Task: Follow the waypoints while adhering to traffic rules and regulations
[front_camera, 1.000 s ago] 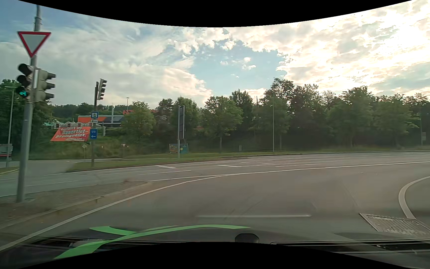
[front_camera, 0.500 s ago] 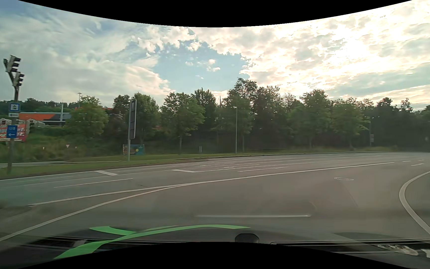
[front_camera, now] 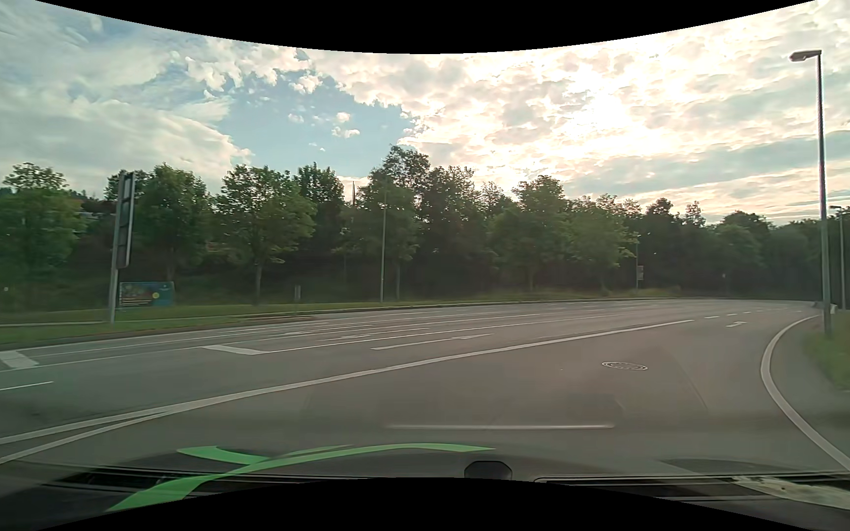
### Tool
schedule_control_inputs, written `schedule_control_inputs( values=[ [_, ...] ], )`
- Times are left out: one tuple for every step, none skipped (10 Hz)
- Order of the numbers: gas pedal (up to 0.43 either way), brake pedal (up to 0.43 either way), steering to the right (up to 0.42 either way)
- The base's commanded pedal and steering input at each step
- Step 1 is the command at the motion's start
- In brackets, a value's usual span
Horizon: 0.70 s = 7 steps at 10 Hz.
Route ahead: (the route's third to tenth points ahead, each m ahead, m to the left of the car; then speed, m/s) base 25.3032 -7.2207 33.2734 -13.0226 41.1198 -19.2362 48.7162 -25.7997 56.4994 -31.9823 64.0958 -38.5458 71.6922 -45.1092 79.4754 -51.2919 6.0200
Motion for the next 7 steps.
schedule_control_inputs(
  values=[
    [0.197, 0.000, 0.268],
    [0.197, 0.000, 0.266],
    [0.209, 0.000, 0.260],
    [0.220, 0.000, 0.253],
    [0.240, 0.000, 0.242],
    [0.248, 0.000, 0.228],
    [0.248, 0.000, 0.214]
  ],
)
